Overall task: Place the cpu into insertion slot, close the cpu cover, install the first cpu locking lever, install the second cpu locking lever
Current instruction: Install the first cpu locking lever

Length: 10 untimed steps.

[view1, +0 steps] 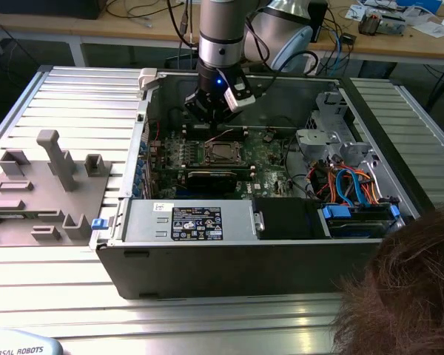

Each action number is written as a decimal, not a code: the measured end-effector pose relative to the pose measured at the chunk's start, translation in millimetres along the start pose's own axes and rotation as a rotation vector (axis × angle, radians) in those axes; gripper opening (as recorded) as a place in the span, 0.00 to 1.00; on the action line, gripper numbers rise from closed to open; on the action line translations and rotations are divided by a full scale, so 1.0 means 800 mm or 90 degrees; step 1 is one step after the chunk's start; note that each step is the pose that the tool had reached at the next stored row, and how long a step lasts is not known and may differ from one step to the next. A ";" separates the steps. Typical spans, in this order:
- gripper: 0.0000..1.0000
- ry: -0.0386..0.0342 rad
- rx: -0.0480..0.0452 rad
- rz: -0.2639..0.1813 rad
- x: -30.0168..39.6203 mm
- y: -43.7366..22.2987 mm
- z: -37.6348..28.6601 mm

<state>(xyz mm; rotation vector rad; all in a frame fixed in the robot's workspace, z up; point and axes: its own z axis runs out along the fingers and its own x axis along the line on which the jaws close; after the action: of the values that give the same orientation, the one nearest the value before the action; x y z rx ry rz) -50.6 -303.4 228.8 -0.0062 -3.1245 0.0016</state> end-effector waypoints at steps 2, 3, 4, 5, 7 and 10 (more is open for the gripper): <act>0.11 0.0000 0.0000 0.000 0.0000 0.0000 0.0004; 0.11 0.0000 0.0000 0.000 0.0000 0.0000 0.0007; 0.11 0.0000 0.0000 0.000 0.0000 0.0000 0.0010; 0.11 0.0000 0.0000 0.000 -0.0001 0.0000 0.0013; 0.11 0.0000 0.0000 0.000 -0.0002 0.0000 0.0021; 0.11 0.0000 0.0000 0.000 -0.0003 0.0000 0.0030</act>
<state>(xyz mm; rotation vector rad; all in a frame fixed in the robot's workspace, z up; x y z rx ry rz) -50.4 -303.4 226.4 -0.0060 -3.1245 0.0016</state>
